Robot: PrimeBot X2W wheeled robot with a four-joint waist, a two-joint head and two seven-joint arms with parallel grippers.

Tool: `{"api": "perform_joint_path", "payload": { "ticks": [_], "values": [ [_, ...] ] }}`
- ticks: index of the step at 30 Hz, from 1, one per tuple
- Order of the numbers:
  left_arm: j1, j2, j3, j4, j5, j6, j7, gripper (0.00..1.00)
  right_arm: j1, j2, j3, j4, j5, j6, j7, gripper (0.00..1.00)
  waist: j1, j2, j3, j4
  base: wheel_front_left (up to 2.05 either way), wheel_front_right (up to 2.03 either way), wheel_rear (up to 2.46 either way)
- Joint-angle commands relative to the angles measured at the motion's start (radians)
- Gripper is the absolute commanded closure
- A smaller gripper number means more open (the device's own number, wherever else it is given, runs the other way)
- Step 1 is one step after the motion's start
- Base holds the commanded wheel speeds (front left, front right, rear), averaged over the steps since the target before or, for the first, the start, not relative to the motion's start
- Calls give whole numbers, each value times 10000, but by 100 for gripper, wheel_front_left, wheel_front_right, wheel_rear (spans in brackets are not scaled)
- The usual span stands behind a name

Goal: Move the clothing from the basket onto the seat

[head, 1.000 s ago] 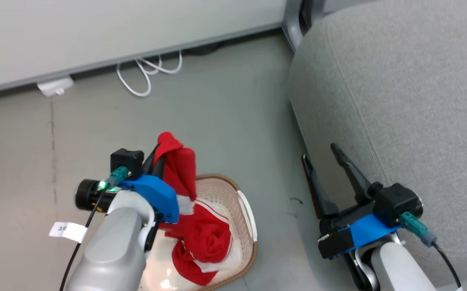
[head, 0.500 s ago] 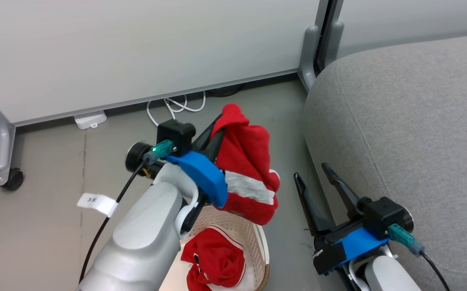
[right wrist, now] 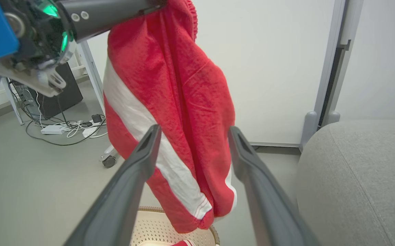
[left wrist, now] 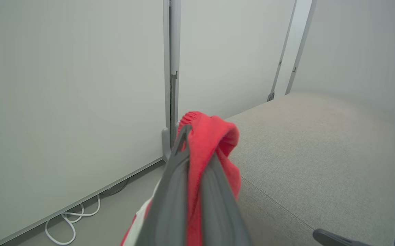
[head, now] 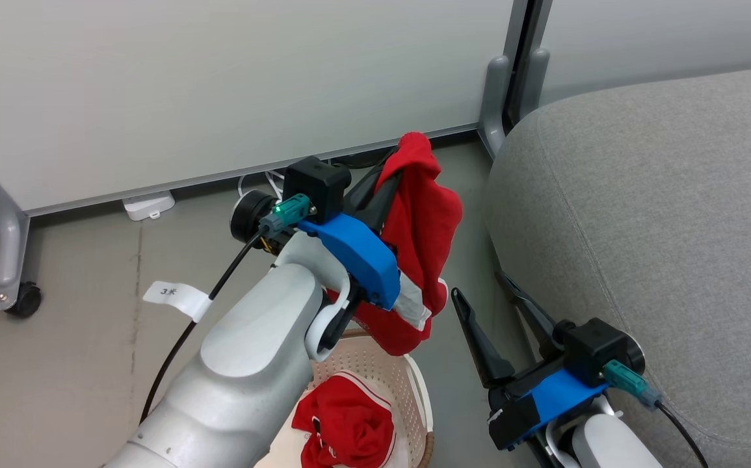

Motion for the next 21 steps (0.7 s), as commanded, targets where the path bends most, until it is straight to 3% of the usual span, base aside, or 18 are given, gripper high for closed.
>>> {"api": "perform_joint_path", "payload": {
  "ticks": [1,10,21],
  "values": [
    [-144,14,-98,41,-84,64,-60,100,-105,-29,57,34,27,5,44,0,0,-1,3,1,0,0,0],
    [-327,12,-404,252,-351,127,-130,100,-678,-30,523,321,40,5,324,0,0,-1,118,1,0,0,0],
    [-491,12,-967,195,-787,129,-228,100,-2293,-29,1362,2021,727,5,1072,0,0,-1,76,88,0,0,0]
  ]
}}
